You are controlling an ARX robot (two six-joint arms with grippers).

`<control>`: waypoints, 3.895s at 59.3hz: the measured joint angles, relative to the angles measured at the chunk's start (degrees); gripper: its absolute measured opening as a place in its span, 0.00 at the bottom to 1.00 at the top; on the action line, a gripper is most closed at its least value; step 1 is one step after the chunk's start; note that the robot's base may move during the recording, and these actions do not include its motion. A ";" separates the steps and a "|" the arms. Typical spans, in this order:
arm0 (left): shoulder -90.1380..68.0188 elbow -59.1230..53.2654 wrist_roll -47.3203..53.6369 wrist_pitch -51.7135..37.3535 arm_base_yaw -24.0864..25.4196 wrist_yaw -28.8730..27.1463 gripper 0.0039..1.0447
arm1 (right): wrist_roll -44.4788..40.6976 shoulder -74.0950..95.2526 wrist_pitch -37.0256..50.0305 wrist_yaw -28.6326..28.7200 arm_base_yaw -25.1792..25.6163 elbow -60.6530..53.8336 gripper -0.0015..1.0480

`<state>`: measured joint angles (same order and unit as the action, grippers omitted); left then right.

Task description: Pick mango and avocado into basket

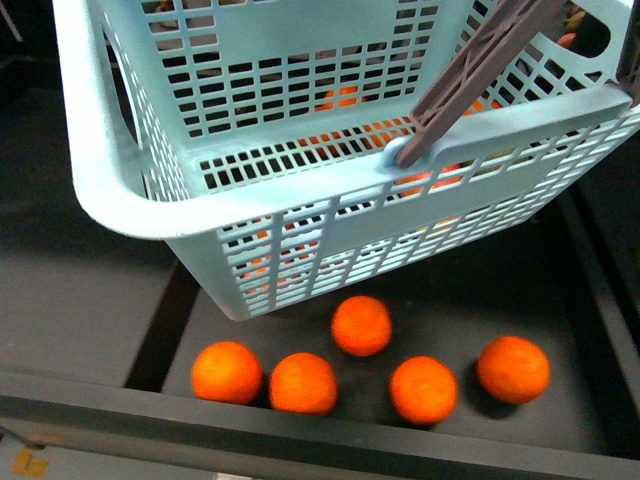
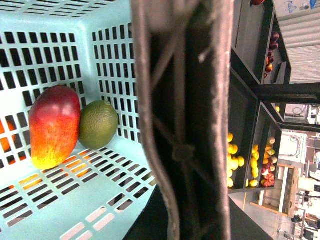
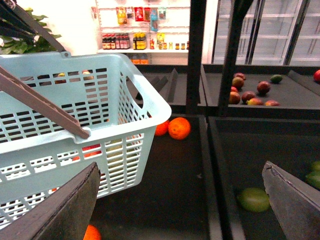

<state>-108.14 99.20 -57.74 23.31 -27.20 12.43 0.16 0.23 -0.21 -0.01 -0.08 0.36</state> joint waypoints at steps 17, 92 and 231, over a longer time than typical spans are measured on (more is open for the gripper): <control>0.00 -0.02 0.13 0.02 0.07 -0.50 0.06 | 0.00 0.00 0.09 -0.07 0.00 -0.02 0.93; -12.46 -9.81 -34.38 -11.76 15.02 -28.68 0.06 | -0.02 0.00 0.04 0.07 0.09 -0.02 0.93; 57.96 -97.11 57.16 -70.77 27.08 -12.55 0.03 | -0.02 0.00 0.02 0.07 0.09 -0.02 0.93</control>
<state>-50.17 2.09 -0.58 -47.46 -0.12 -0.12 0.14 0.23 -0.19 0.05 0.01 0.34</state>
